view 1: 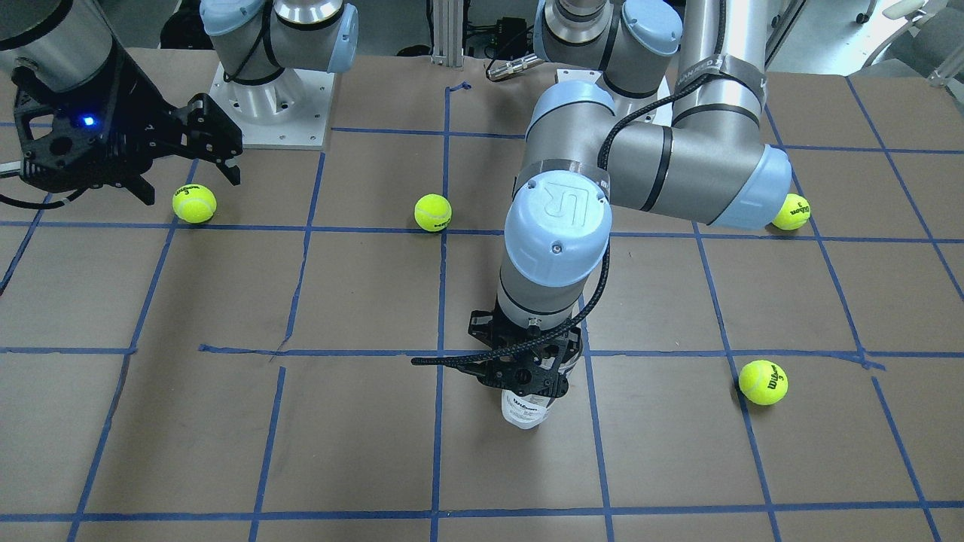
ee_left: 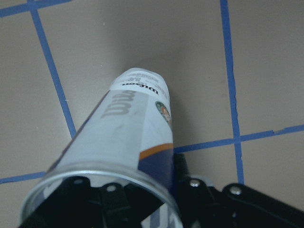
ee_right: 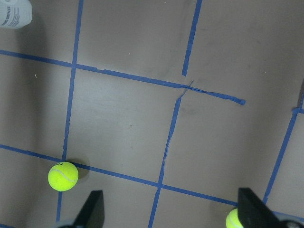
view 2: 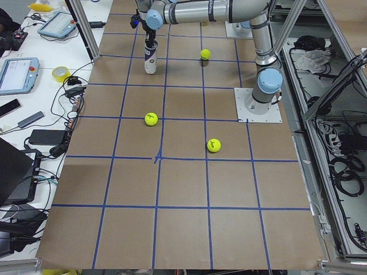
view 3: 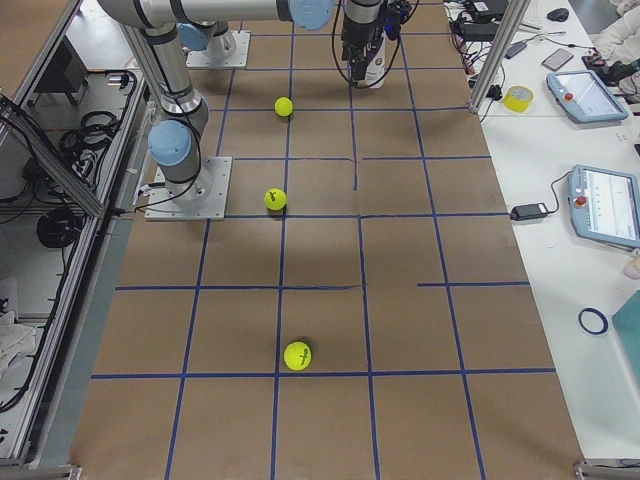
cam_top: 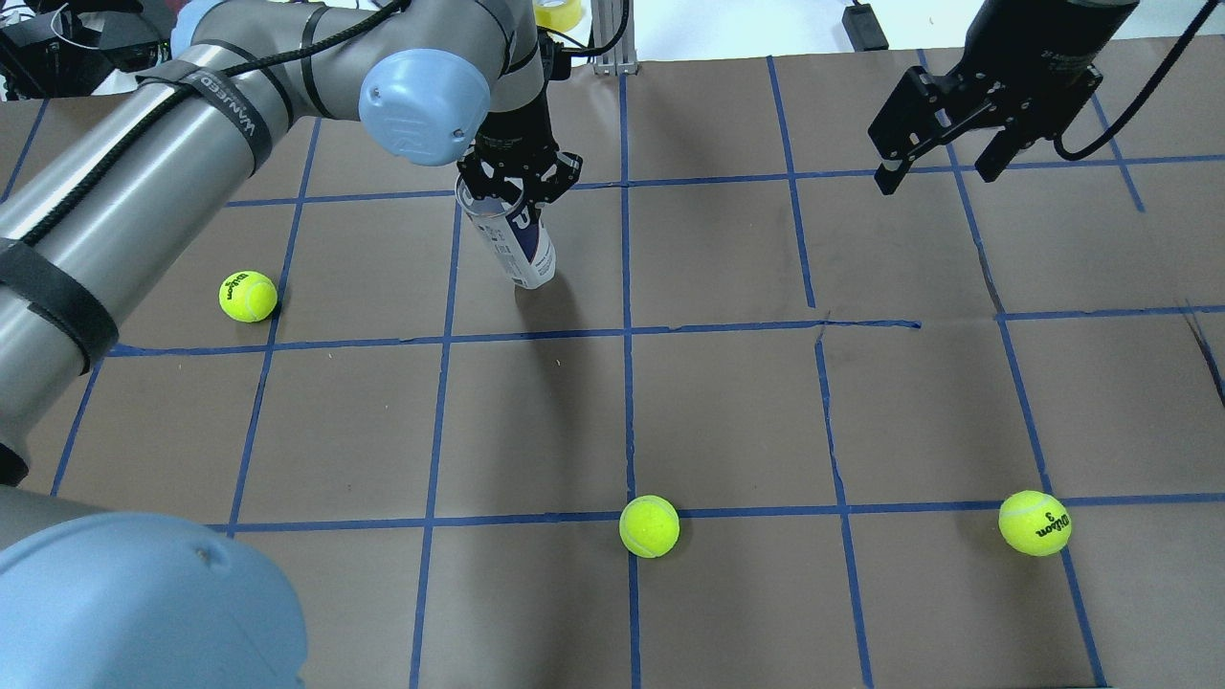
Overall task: Lift up tennis ball bucket
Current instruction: 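Lift and rotate the can upright with the left gripper, then set the upright can down on the table with the left gripper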
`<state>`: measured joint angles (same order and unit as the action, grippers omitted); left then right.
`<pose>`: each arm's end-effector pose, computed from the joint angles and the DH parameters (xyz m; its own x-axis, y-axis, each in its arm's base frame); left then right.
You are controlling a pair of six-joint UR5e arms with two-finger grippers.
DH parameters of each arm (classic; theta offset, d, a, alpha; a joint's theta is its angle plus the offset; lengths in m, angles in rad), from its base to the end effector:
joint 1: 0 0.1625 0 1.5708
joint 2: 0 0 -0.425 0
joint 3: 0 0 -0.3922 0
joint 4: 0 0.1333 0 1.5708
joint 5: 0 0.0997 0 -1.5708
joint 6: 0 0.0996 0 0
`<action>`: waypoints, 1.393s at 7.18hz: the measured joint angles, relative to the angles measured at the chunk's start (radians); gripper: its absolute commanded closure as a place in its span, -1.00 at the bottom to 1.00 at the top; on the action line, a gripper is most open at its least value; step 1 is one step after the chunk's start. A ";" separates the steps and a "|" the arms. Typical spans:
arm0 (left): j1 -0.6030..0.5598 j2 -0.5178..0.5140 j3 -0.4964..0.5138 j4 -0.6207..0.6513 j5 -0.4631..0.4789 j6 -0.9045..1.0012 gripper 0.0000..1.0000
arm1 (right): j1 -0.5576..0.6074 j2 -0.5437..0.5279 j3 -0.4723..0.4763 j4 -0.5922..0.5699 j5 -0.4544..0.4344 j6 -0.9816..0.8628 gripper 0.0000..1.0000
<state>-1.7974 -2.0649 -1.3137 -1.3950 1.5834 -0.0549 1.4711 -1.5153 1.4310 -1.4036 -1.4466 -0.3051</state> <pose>-0.2806 -0.6293 0.3391 -0.9850 0.1717 -0.0159 0.1705 0.9835 0.0604 0.0946 -0.5175 0.5131 -0.9706 -0.1939 -0.1426 -0.2017 0.9786 0.0419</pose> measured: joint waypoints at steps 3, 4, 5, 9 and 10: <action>-0.002 -0.008 0.003 0.005 0.003 -0.005 -0.45 | 0.000 0.004 0.000 0.000 0.004 -0.002 -1.00; -0.003 -0.009 0.001 0.009 0.002 -0.005 -0.99 | 0.000 0.005 0.000 0.000 0.002 -0.002 -1.00; -0.004 -0.009 0.000 0.011 -0.001 -0.005 -1.00 | 0.000 0.006 0.000 -0.001 0.001 -0.002 -1.00; -0.009 0.017 0.001 0.012 -0.006 -0.005 -1.00 | 0.000 0.006 0.000 -0.001 0.000 -0.002 -1.00; -0.016 0.050 0.004 0.012 -0.005 -0.005 -1.00 | 0.000 0.006 0.000 -0.001 0.000 -0.002 -1.00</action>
<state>-1.8133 -2.0148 -1.3100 -1.3830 1.5787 -0.0598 1.4711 -1.5094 1.4312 -1.4047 -1.4465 -0.3068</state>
